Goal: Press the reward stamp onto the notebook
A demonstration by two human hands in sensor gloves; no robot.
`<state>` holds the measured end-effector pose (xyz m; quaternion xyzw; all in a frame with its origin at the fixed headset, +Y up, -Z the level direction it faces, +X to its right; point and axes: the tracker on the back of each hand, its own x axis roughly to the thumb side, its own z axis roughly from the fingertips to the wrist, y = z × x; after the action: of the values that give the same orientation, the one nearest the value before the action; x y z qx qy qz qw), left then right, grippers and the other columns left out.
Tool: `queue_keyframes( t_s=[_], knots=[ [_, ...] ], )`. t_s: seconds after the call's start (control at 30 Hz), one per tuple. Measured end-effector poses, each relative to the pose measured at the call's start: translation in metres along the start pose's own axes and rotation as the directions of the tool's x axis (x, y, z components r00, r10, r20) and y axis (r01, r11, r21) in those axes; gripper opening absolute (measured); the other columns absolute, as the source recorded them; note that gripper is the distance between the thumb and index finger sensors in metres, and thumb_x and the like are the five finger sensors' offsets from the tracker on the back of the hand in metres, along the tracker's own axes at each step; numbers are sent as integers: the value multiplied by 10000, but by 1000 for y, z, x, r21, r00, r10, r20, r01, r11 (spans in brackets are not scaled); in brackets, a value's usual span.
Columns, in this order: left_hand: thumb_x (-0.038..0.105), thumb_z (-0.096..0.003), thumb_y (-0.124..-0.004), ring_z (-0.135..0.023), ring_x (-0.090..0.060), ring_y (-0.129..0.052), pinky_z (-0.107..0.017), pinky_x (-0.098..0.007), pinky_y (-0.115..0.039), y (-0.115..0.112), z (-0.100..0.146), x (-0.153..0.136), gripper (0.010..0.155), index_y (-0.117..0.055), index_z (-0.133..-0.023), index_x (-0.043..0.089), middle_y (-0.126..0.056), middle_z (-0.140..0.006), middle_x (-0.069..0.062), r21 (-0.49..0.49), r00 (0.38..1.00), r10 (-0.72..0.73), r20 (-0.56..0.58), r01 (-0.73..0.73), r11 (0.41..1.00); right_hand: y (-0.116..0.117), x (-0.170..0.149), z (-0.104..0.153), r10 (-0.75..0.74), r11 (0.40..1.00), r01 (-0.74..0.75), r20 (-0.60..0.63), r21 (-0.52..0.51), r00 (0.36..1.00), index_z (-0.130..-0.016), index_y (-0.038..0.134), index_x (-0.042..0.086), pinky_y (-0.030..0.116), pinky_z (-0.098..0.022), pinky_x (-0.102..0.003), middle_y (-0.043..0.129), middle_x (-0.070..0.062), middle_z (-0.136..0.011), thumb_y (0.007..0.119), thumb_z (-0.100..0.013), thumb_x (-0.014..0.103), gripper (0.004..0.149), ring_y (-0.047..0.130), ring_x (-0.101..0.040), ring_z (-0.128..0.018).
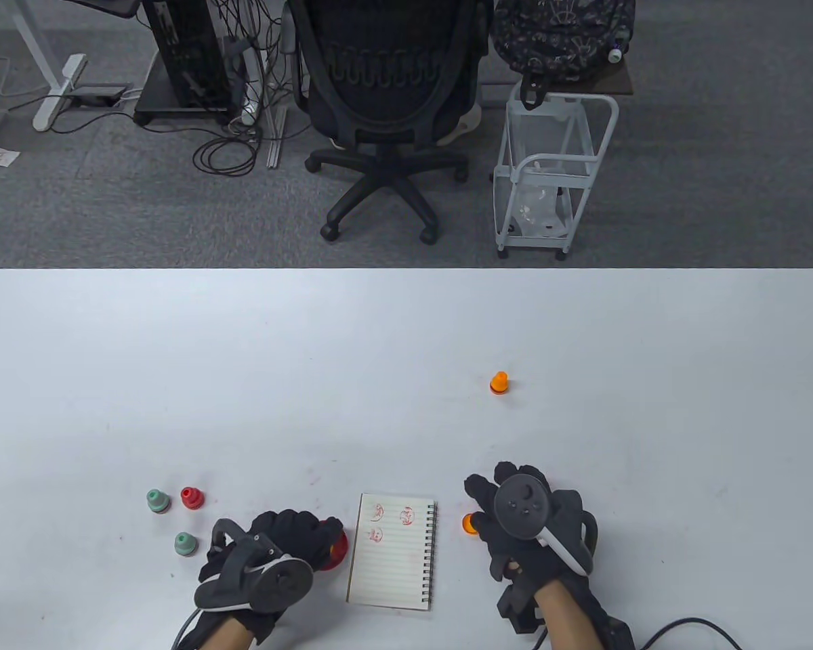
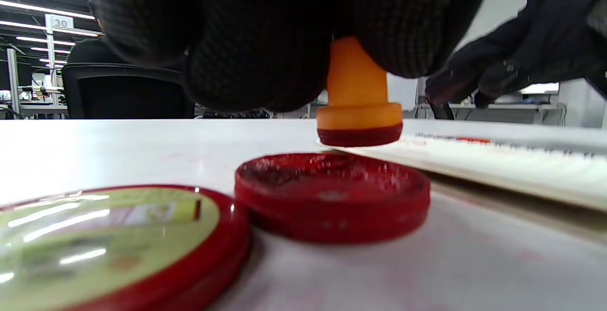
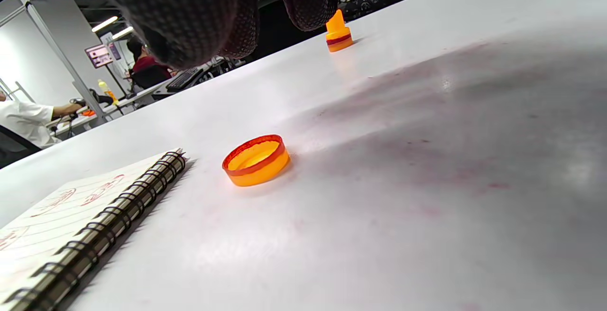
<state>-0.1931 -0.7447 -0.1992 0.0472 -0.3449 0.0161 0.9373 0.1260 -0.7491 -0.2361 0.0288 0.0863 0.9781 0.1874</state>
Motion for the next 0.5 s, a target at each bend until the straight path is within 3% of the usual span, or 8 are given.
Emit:
queue_keyframes(
  t_s=[0.13, 0.5],
  knots=[
    [298, -452, -865, -502, -273, -994, -487, -480, -830, -12, -7, 3, 450, -956, -854, 117, -1043, -714, -67, -83, 999, -46, 29, 48, 995, 0, 1, 0, 9, 1000, -9, 5, 5, 1000, -960, 677, 313, 454, -708, -613, 463, -100, -1093, 790, -410, 382, 565, 370, -454, -999],
    [279, -374, -905, -452, -256, -1018, -473, -466, -852, -12, -18, 11, 434, -1014, -748, 87, -1087, -623, -63, -100, 997, -79, -20, 76, 992, -5, -1, 2, -27, 999, 27, 13, -27, 1000, -961, 680, 299, 453, -706, -620, 474, -104, -1090, 776, -416, 395, 562, 370, -459, -1000]
  ],
)
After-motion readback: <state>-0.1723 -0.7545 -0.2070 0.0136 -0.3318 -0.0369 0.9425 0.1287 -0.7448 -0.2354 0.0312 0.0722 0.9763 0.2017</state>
